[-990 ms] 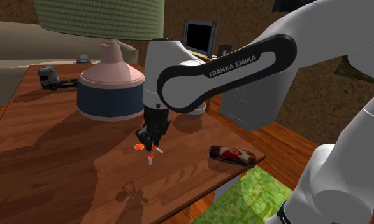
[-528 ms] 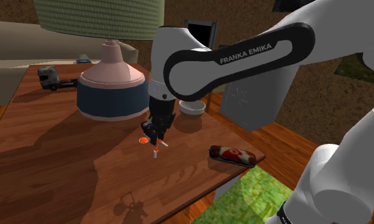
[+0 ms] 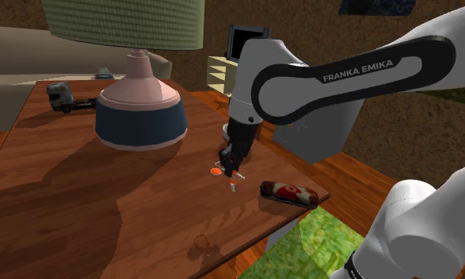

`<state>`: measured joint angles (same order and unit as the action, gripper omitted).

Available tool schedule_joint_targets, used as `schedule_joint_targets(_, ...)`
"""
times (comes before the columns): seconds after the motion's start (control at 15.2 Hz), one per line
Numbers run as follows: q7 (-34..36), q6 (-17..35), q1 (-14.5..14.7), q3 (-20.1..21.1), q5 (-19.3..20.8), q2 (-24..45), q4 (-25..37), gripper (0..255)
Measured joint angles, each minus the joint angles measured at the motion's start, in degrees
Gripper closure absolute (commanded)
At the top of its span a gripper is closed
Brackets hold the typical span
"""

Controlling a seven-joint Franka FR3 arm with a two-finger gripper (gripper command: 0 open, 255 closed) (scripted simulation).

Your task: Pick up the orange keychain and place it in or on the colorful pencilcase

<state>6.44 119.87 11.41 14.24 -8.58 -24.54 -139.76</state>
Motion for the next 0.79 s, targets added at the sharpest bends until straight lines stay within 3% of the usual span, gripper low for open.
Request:
schedule_joint_targets(0.46, -7.6, -4.1, -1.6, -6.5, 0.9, -13.3, -9.8, 255)
schedule_joint_targets(0.79, -13.4, -8.6, -4.2, -12.1, 4.0, -23.0, -15.5, 255)
